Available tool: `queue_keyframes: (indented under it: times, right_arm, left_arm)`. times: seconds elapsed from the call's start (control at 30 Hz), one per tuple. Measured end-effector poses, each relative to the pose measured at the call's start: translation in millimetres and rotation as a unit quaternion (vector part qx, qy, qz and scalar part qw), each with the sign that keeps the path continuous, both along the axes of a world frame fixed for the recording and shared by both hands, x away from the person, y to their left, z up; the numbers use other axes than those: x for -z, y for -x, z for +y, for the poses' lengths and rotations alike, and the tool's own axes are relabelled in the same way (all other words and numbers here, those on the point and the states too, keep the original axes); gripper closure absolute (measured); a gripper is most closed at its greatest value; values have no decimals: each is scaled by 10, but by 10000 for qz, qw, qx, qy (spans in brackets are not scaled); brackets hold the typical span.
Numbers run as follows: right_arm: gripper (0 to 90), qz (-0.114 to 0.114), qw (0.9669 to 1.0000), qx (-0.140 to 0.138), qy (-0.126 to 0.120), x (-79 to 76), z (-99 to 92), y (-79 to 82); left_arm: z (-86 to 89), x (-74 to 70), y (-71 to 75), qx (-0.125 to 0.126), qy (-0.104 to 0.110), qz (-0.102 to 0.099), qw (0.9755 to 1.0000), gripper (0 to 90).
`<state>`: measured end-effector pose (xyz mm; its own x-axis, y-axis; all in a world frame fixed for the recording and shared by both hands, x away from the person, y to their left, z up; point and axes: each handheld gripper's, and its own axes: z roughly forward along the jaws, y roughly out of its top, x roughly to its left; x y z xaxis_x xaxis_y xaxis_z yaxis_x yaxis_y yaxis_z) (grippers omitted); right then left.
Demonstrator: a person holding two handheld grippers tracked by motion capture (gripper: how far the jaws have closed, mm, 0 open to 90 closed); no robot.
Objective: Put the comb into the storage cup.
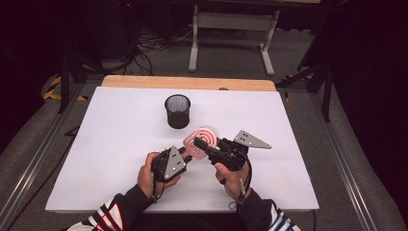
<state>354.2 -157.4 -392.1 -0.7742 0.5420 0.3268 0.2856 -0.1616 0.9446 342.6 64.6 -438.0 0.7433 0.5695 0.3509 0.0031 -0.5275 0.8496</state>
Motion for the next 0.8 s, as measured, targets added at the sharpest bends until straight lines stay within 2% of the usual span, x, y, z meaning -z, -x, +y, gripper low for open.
queue_keyframes:
  times: [0.2,0.43,0.6,0.8]
  right_arm:
    - [630,-275,9994,35,195,-41,24,62]
    - [632,-438,9987,35,274,-70,40,108]
    - [635,-579,9979,46,285,-105,17,130]
    - [640,-725,9969,51,303,-157,-49,130]
  left_arm:
    - [-4,-5,-2,12,13,-30,10000,697]
    - [-10,-6,-2,55,7,-37,10000,686]
    - [-20,0,-2,119,7,-22,9999,652]
    - [-32,23,-7,134,-69,39,9999,571]
